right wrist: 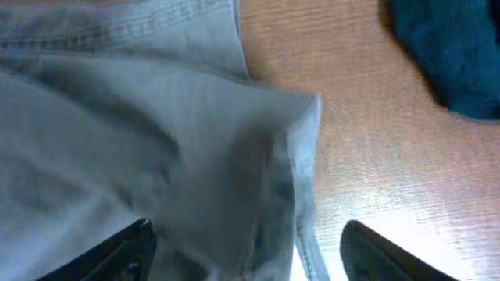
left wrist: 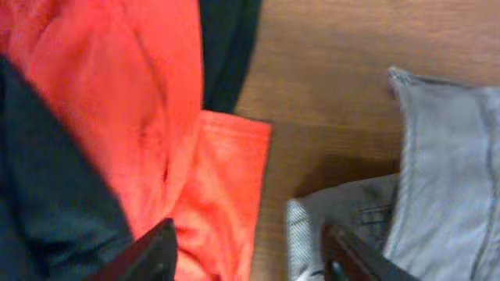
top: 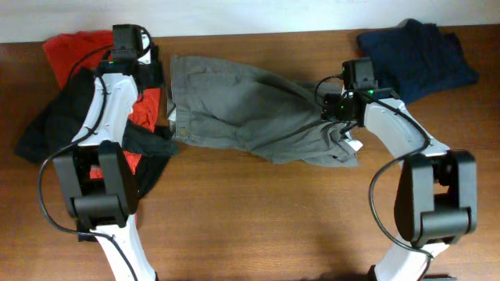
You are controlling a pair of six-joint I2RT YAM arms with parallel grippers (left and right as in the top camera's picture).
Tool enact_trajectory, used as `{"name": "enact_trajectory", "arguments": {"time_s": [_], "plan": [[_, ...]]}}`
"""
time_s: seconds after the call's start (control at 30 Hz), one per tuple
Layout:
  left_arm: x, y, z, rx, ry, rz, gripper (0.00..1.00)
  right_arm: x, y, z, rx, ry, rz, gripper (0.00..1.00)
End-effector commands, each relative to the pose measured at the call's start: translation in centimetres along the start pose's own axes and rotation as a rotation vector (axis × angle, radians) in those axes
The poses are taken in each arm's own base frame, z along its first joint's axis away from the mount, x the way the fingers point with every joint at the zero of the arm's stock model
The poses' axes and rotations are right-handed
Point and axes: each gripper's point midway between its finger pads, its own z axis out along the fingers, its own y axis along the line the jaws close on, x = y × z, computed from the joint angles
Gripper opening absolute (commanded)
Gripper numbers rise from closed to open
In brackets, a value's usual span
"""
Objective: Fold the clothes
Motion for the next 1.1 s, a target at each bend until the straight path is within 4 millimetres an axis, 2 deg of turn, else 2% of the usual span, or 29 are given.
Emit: {"name": "enact_trajectory", "arguments": {"time_s": [0.0, 0.1, 0.17, 0.3, 0.33, 0.43, 0.5, 0.53, 0.7, 0.77, 0.9, 1.0, 1.07], "plan": [[-2.3, 0.3, -3.6, -0.004, -0.057, -0.030, 0.73, -3.0, 0.1, -6.4, -0.101, -0.095, 0.025, 0.81], [-2.2, 0.2, -6.3, 0.003, -0.044, -0.022, 0.77, -2.6, -0.1, -8.0, -0.147, -0.080, 0.008, 0.81], [-1.1, -1.6, -7.8, 0.100, -0.002, 0.068, 0.77, -1.7, -0.2, -7.1, -0.149, -0.039, 0.005, 0.79], [0.7, -4.6, -8.0, 0.206, 0.049, 0.239, 0.77, -0.5, 0.7, -4.1, -0.193, 0.038, 0.016, 0.76], [1.8, -5.2, -7.9, 0.216, 0.088, 0.299, 0.77, 0.0, 0.9, -3.5, -0.205, 0.064, 0.034, 0.75], [4.0, -5.0, -7.6, 0.200, 0.175, 0.329, 0.77, 0.4, 1.1, -3.5, -0.218, 0.080, 0.035, 0.75], [4.9, -4.7, -7.1, 0.199, 0.214, 0.329, 0.77, 0.4, 1.4, -3.6, -0.233, 0.081, 0.030, 0.75], [5.2, -4.5, -6.3, 0.197, 0.225, 0.325, 0.77, 0.5, 1.5, -3.6, -0.242, 0.086, 0.027, 0.75], [4.6, -4.7, -2.4, 0.191, 0.192, 0.330, 0.77, 0.7, 1.9, -3.7, -0.260, 0.092, 0.011, 0.75], [4.7, -5.0, 0.0, 0.195, 0.178, 0.330, 0.77, 0.9, 1.9, -3.7, -0.264, 0.098, 0.006, 0.75], [5.1, -6.5, 2.1, 0.272, 0.163, 0.338, 0.76, 0.8, 1.9, -3.7, -0.267, 0.094, 0.002, 0.76], [5.7, -7.5, 2.6, 0.333, 0.173, 0.351, 0.59, 0.7, 2.0, -3.7, -0.268, 0.090, 0.001, 0.75], [6.5, -7.4, 2.6, 0.334, 0.204, 0.348, 0.13, 0.7, 2.0, -3.7, -0.268, 0.090, 0.001, 0.75]]}}
